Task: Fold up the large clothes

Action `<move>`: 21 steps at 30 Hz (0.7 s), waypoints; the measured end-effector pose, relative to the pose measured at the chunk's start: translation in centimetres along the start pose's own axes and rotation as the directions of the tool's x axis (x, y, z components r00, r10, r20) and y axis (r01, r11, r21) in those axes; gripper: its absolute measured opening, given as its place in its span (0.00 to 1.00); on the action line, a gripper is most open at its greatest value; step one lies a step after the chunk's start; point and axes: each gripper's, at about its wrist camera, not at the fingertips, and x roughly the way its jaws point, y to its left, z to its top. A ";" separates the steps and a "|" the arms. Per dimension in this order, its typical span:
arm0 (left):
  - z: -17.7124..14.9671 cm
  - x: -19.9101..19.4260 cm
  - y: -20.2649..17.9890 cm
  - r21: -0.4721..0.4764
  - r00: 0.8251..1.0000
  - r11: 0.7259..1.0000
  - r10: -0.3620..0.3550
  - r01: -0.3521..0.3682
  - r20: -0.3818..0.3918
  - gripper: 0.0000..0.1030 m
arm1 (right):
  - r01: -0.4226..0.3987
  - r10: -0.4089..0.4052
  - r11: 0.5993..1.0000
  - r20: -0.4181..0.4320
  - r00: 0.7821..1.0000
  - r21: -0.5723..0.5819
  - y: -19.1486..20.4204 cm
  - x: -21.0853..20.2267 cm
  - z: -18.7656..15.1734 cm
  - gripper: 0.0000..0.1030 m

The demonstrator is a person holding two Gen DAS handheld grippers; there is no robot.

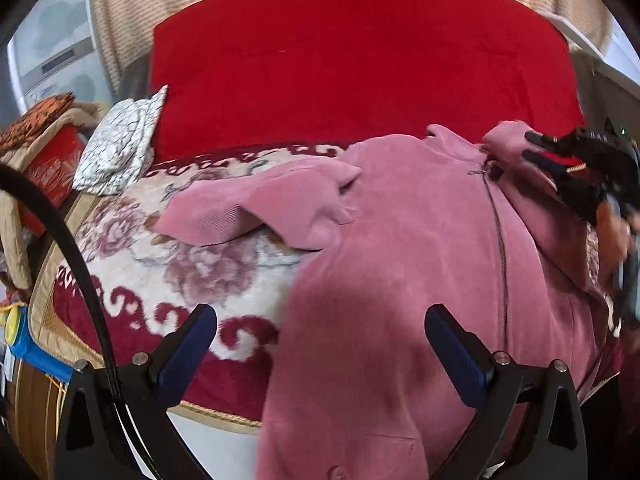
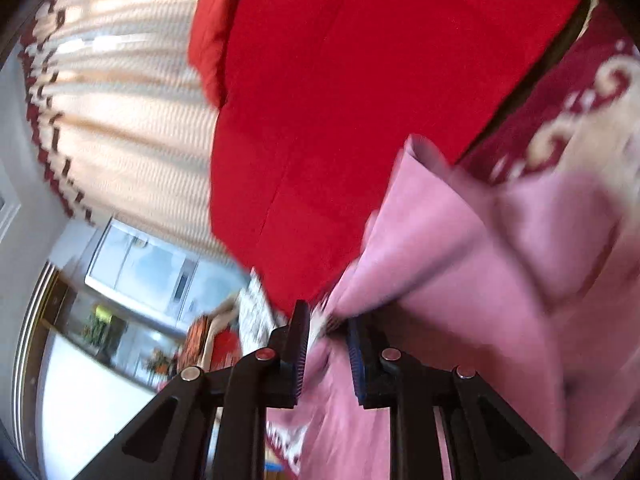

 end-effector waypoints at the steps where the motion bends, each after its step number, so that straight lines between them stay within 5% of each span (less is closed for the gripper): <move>1: 0.1 -0.2 0.5 -0.010 1.000 1.000 0.008 -0.008 0.007 1.00 | -0.020 0.020 1.000 -0.036 0.999 -0.003 0.6 1.1 -1.2 0.20; 7: 0.8 -0.9 1.4 -0.025 0.999 1.000 -0.012 0.013 0.042 1.00 | -0.086 0.078 0.996 -0.274 0.959 -0.017 3.5 6.1 -7.4 0.23; 10: 2.6 0.1 0.7 -0.048 0.996 0.995 -0.083 0.085 0.043 1.00 | -0.066 0.057 0.997 -0.234 0.971 -0.029 4.0 3.3 -8.0 0.27; 11: 3.1 0.4 0.3 -0.050 0.993 0.993 -0.104 0.107 0.046 1.00 | -0.045 0.035 0.998 -0.184 0.982 -0.049 3.9 1.4 -7.6 0.35; 13: 4.8 1.9 -1.2 -0.049 0.986 0.985 -0.162 0.164 0.035 1.00 | 0.019 -0.021 0.998 -0.032 0.999 -0.059 4.1 -2.1 -6.3 1.00; 15: 6.7 4.0 -3.2 -0.045 0.970 0.969 -0.242 0.242 0.017 1.00 | 0.042 -0.045 0.999 0.160 0.986 0.025 1.7 -5.9 -5.4 1.00; 20: 10.9 10.3 -8.0 -0.084 0.920 0.921 -0.386 0.380 -0.069 0.98 | 0.068 -0.084 0.991 0.143 0.986 0.115 -2.4 -5.7 -4.3 0.87; 21: 11.8 12.0 -8.9 -0.108 0.915 0.918 -0.392 0.382 -0.094 0.92 | 0.062 -0.081 0.988 0.137 0.987 0.139 -3.3 -5.6 -4.3 0.85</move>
